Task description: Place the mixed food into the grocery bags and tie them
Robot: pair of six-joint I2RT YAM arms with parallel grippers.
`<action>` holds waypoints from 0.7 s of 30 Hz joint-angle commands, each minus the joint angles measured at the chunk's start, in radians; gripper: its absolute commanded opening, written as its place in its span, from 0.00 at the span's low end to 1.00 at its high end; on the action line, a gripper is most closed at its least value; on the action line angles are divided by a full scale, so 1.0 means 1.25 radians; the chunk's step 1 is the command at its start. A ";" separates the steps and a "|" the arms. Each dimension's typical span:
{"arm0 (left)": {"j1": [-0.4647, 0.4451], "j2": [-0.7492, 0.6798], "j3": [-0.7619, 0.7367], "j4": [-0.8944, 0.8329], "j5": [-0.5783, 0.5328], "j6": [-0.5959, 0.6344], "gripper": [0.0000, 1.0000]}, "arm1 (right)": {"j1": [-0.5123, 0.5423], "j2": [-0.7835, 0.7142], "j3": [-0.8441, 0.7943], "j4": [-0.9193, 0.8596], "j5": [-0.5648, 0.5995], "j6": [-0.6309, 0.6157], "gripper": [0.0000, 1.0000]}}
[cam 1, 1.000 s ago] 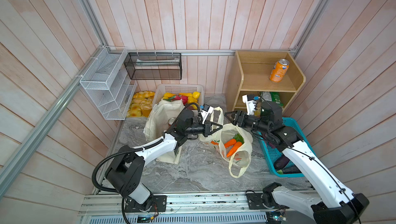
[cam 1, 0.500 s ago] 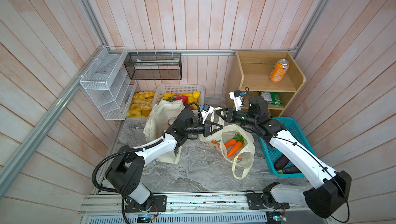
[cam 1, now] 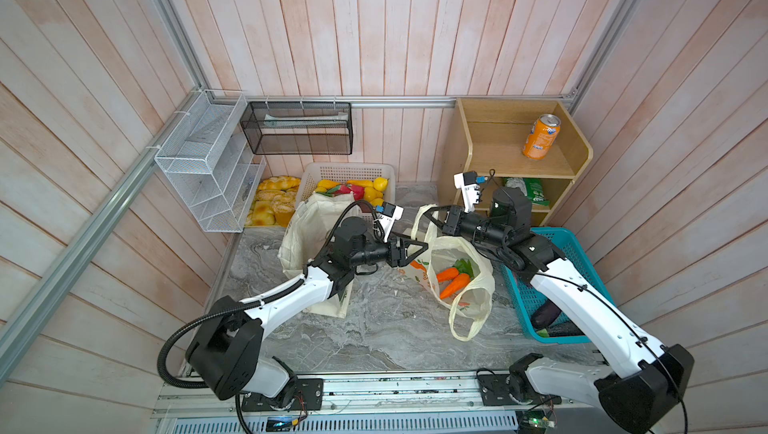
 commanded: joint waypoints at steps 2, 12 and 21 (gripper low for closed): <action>0.004 -0.084 -0.027 -0.016 -0.132 0.055 0.77 | -0.001 -0.033 0.004 0.004 0.042 0.025 0.00; -0.082 -0.144 0.003 -0.047 -0.294 0.201 0.82 | 0.000 -0.088 -0.009 -0.021 0.056 0.064 0.00; -0.200 -0.099 0.075 -0.058 -0.479 0.365 0.92 | 0.000 -0.110 -0.031 -0.026 0.072 0.077 0.00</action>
